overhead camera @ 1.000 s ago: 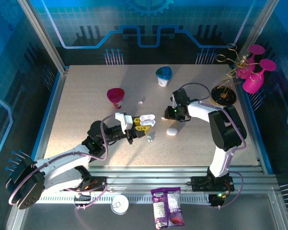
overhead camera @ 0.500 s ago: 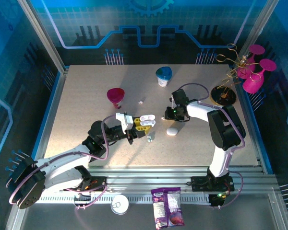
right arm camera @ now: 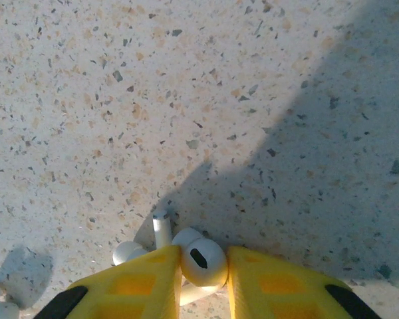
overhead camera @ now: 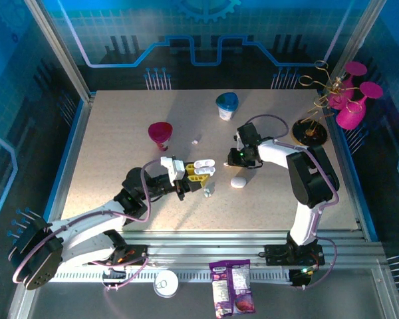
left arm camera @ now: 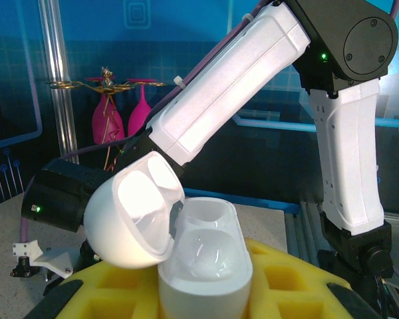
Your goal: Insert the wireless bluetooth earbuds into the charging case
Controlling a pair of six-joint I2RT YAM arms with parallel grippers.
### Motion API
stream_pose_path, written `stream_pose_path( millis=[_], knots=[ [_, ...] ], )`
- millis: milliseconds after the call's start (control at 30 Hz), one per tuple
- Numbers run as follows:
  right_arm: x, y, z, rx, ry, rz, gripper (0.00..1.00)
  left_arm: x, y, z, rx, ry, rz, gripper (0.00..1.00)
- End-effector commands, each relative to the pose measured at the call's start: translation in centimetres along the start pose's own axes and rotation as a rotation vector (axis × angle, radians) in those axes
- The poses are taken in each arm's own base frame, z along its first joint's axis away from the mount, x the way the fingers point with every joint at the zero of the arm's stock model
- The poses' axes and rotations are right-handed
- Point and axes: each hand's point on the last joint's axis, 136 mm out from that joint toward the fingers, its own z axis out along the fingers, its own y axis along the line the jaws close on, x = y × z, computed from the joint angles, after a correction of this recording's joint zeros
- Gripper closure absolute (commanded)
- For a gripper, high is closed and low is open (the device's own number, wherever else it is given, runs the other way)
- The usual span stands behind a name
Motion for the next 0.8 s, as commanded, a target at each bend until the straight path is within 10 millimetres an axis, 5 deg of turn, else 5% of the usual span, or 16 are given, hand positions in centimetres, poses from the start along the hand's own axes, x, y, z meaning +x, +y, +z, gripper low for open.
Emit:
stream_pose_path(
  millis=[0,367,767],
  knots=[
    [0.5,-0.1,1.1,0.019,0.031,-0.029,0.78,-0.7,-0.2,-0.2,-0.003,-0.023,0.021,1.0],
    [0.4,0.1,-1.0,0.021,-0.013,-0.053,0.8,-0.4,0.0,-0.1,-0.011,-0.015,0.018,1.0],
    [3.5,-1.3,-3.1,0.049,-0.033,-0.074,0.79,-0.2,0.3,0.7,0.001,-0.005,0.007,1.0]
  ],
)
